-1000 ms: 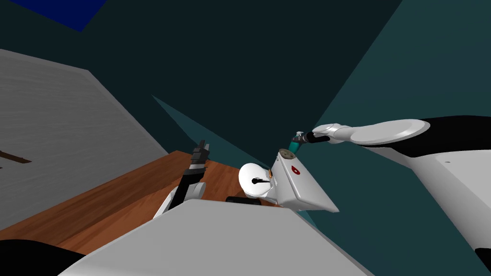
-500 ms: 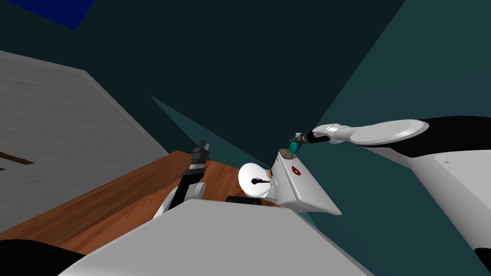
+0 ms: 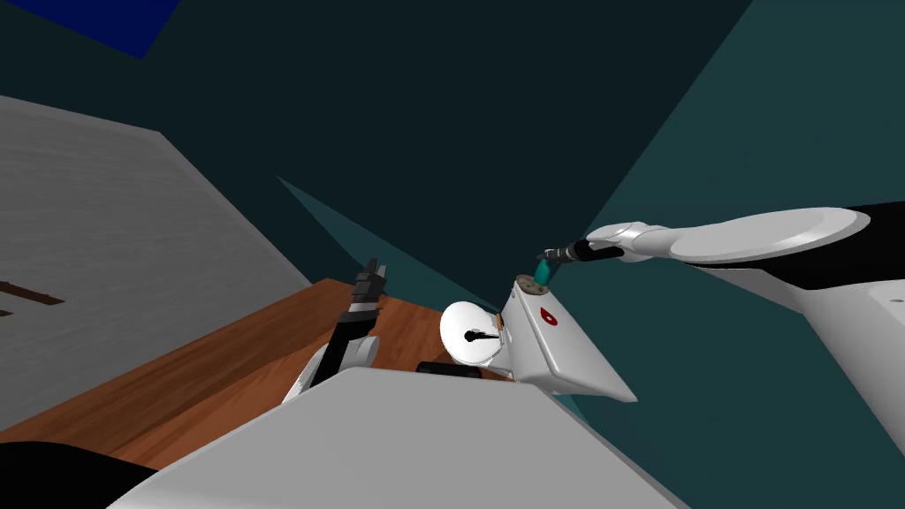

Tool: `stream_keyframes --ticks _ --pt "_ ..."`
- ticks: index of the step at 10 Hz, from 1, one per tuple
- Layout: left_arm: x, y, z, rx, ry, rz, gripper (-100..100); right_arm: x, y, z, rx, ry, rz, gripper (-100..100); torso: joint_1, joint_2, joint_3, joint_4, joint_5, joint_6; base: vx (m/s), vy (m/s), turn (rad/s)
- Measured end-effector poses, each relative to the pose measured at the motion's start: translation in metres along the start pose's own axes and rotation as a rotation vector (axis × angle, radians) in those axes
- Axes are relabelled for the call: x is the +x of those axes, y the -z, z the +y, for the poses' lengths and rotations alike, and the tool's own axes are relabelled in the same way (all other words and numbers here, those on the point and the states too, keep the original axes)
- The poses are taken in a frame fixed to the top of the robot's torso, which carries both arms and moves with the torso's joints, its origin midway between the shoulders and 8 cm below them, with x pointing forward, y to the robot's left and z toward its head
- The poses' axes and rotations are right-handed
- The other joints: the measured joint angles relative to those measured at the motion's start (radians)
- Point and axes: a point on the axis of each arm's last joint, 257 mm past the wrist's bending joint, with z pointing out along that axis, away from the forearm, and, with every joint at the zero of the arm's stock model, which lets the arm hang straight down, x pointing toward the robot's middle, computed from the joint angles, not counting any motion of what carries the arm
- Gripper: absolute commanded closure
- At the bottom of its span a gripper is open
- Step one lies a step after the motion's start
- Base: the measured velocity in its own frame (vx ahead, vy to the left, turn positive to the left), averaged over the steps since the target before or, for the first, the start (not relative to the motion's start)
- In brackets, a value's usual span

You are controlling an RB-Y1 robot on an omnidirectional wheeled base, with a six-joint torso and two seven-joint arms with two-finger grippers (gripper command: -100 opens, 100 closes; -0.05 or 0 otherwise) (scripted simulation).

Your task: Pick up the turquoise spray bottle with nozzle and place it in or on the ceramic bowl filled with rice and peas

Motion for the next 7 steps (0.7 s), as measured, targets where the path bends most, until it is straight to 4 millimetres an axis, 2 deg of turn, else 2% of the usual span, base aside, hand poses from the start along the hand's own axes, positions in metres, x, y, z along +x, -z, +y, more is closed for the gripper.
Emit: stream_keyframes --ticks 4,5,7 --pt "0.0 0.0 0.0 0.0 0.0 0.0 0 -0.013 0.02 -0.011 0.0 -0.004 -0.001 -100 -0.002 0.002 0.001 0.001 0.0 0.0 0.004 0.006 -0.014" --pt "0.0 0.0 0.0 0.0 0.0 0.0 0 -0.013 0.021 -0.011 -0.001 -0.004 0.001 0 -0.002 0.002 0.001 0.0 -0.001 0.0 0.0 0.0 0.0" --pt "0.0 0.0 0.0 0.0 0.0 0.0 0 -0.013 0.021 -0.011 -0.001 -0.004 0.0 0 -0.002 0.002 0.001 0.0 -0.001 0.0 0.0 0.0 0.0"
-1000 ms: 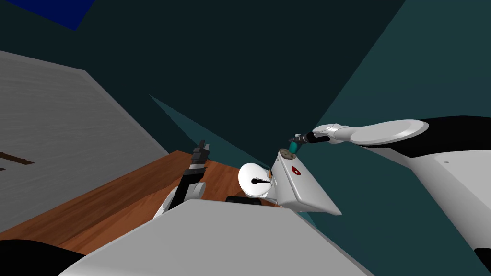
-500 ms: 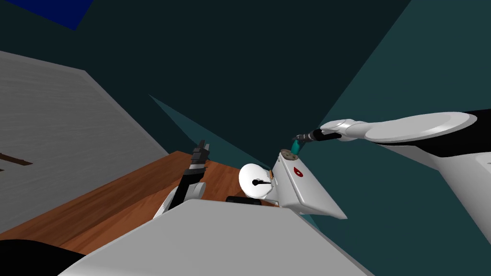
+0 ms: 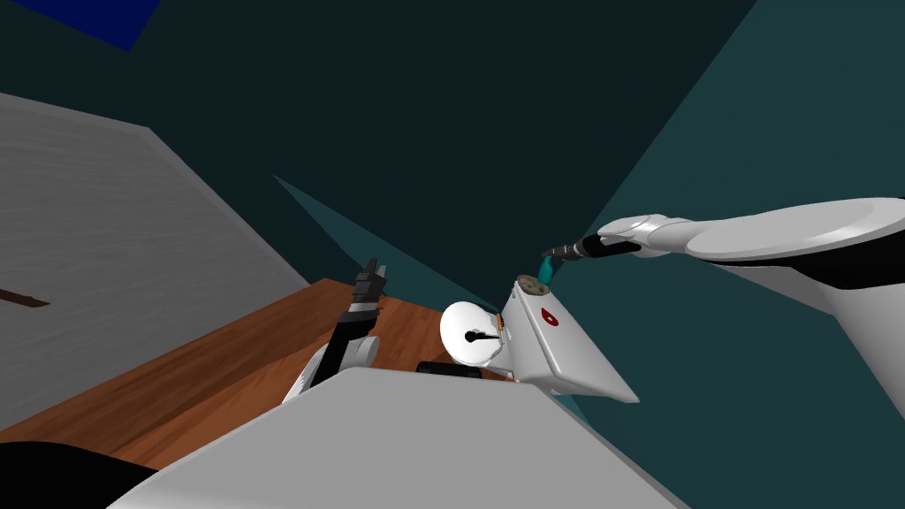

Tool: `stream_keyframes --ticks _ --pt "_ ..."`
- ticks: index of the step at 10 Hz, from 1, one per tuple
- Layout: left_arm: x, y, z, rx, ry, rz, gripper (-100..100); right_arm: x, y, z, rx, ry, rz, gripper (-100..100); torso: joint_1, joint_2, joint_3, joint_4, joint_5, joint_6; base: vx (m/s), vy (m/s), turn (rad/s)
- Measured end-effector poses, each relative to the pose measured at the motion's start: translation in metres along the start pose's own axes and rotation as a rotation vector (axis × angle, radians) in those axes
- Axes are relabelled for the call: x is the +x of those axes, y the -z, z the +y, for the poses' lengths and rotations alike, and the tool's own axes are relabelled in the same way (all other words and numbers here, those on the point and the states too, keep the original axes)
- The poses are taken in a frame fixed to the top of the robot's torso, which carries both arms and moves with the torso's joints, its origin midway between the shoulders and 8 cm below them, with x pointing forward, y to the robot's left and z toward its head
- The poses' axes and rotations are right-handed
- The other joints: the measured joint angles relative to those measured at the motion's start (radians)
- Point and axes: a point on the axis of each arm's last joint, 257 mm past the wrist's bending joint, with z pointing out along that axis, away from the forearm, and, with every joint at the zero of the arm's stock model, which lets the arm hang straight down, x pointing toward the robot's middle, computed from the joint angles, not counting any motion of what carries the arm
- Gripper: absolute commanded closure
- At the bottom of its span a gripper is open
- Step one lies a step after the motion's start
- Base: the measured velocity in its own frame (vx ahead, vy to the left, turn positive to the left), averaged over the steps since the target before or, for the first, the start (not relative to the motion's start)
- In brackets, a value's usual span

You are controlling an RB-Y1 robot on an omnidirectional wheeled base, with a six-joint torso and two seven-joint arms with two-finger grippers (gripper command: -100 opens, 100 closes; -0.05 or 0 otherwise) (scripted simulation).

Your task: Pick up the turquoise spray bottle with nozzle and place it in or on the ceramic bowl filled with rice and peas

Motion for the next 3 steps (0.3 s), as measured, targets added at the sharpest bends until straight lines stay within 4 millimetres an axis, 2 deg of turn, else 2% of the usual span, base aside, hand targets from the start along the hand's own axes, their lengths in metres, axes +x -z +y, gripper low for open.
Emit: stream_keyframes --ticks 3 --pt "0.0 0.0 0.0 0.0 0.0 0.0 0 0.0 0.0 0.0 0.0 0.0 0.0 0 0.0 0.0 0.0 0.0 0.0 0.0 0.0 0.0 0.0"
